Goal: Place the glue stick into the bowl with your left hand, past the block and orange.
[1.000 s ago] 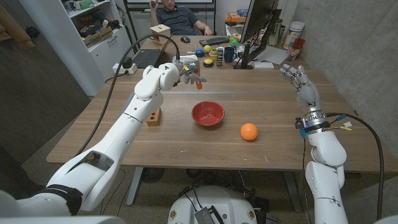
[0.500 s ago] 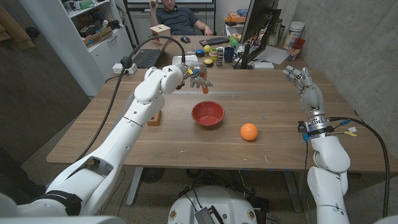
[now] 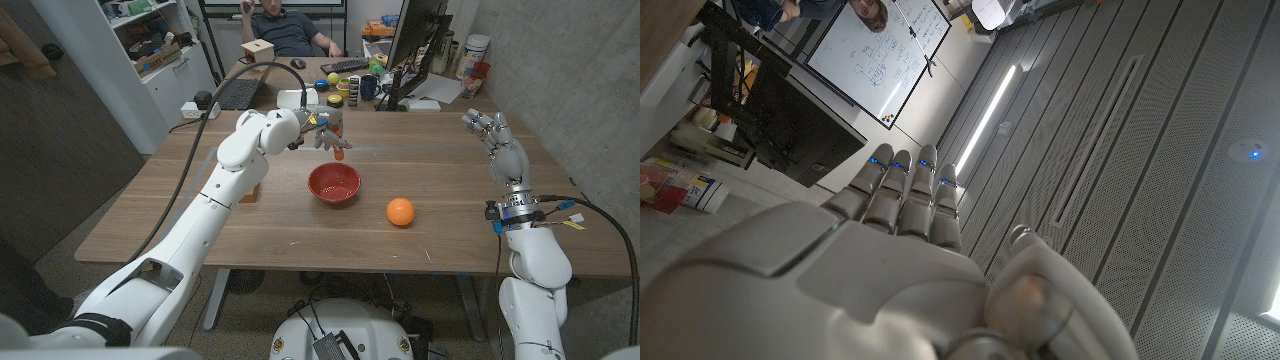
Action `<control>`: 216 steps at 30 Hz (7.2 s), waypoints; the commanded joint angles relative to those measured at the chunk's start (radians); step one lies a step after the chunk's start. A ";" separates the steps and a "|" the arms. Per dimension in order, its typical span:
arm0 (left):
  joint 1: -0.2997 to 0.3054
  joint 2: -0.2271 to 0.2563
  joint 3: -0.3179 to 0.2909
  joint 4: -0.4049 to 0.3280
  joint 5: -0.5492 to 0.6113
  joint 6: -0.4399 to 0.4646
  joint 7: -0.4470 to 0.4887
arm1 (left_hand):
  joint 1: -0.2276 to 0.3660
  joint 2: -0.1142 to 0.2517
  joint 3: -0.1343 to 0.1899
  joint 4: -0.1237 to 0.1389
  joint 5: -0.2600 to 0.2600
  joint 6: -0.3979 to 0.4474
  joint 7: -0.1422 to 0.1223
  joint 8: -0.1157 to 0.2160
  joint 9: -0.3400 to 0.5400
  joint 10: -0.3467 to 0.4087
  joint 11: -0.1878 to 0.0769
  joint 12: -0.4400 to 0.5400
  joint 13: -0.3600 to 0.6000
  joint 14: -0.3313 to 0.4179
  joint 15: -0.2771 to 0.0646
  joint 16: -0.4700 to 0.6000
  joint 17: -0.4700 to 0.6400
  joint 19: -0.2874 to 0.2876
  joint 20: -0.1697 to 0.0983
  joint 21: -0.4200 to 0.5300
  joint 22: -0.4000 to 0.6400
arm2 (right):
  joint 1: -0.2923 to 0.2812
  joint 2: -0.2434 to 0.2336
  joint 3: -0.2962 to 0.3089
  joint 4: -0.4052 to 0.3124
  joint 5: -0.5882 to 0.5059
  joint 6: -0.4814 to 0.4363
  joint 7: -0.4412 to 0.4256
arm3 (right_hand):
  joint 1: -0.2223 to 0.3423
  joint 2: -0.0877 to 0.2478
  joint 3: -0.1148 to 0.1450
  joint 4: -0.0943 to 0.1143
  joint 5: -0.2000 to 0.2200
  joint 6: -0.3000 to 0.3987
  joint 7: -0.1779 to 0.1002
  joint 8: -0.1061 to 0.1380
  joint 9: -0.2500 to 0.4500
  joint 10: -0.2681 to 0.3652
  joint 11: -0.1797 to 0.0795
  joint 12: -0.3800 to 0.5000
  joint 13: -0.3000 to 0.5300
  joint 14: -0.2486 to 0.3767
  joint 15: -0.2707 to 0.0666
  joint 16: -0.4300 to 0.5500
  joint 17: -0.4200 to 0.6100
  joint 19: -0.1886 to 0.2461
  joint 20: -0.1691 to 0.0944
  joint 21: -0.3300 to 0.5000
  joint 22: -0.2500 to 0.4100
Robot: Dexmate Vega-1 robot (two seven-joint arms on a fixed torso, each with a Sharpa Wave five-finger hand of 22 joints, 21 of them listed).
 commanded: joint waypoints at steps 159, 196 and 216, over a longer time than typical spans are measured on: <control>0.059 0.070 0.080 0.149 0.172 -0.090 0.157 | -0.102 -0.119 -0.093 -0.011 -0.012 0.143 0.038 -0.159 -0.077 -0.069 -0.063 -0.368 0.010 -0.028 -0.013 -0.400 -0.069 -0.019 0.010 -0.045 -0.005 | 0.000 0.002 -0.015 0.020 0.006 -0.002 -0.003 | 0.014 0.011 -0.021 -0.002 0.008 0.002 0.028 0.003 0.005 -0.007 0.019 -0.006 0.003 -0.003 0.019 -0.001 0.001 0.030 -0.004 -0.033 0.004; 0.054 0.072 0.084 0.106 0.239 -0.057 0.126 | -0.170 -0.161 -0.171 -0.023 0.017 -0.019 -0.034 -0.187 -0.066 -0.233 -0.094 -0.452 0.018 -0.111 -0.020 -0.535 -0.061 -0.064 0.024 -0.109 0.001 | 0.004 0.000 -0.016 0.026 0.004 0.004 -0.006 | 0.015 0.011 -0.024 -0.003 0.007 0.003 0.044 0.003 0.005 -0.009 0.034 -0.008 0.003 -0.002 0.031 -0.001 0.001 0.033 -0.003 -0.039 0.004; 0.039 0.069 0.088 0.084 0.267 -0.048 0.101 | -0.209 -0.155 -0.239 -0.031 0.045 -0.205 -0.086 -0.176 -0.058 -0.492 -0.088 -0.461 0.024 -0.379 -0.018 -0.651 -0.046 -0.152 0.068 -0.182 0.006 | 0.017 -0.008 -0.015 0.047 0.015 0.000 0.006 | 0.017 0.010 -0.025 -0.005 0.007 0.003 0.048 0.002 0.005 -0.008 0.042 -0.008 0.003 -0.001 0.036 -0.001 0.001 0.034 -0.002 -0.042 0.004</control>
